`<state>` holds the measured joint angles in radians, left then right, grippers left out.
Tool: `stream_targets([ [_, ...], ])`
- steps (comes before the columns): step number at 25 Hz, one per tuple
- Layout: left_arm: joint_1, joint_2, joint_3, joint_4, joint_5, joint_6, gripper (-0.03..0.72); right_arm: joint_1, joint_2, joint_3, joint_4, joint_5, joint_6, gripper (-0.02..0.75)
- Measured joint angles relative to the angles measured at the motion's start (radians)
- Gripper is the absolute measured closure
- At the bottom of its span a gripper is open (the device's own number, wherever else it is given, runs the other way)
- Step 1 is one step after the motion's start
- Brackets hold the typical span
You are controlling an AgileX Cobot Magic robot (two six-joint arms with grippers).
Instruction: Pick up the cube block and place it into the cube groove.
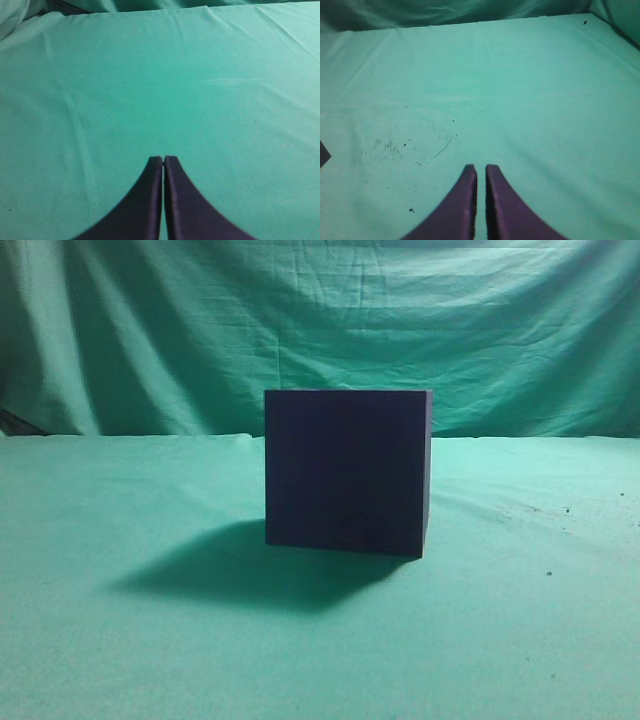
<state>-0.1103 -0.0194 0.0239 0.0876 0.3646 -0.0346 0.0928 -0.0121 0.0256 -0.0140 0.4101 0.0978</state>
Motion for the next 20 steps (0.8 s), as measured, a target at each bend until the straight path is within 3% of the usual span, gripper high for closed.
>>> stream_targets([
  [20, 0.000, 0.000, 0.000, 0.000, 0.000, 0.000, 0.688, 0.000, 0.000, 0.002, 0.004, -0.015, -0.012, 0.738],
])
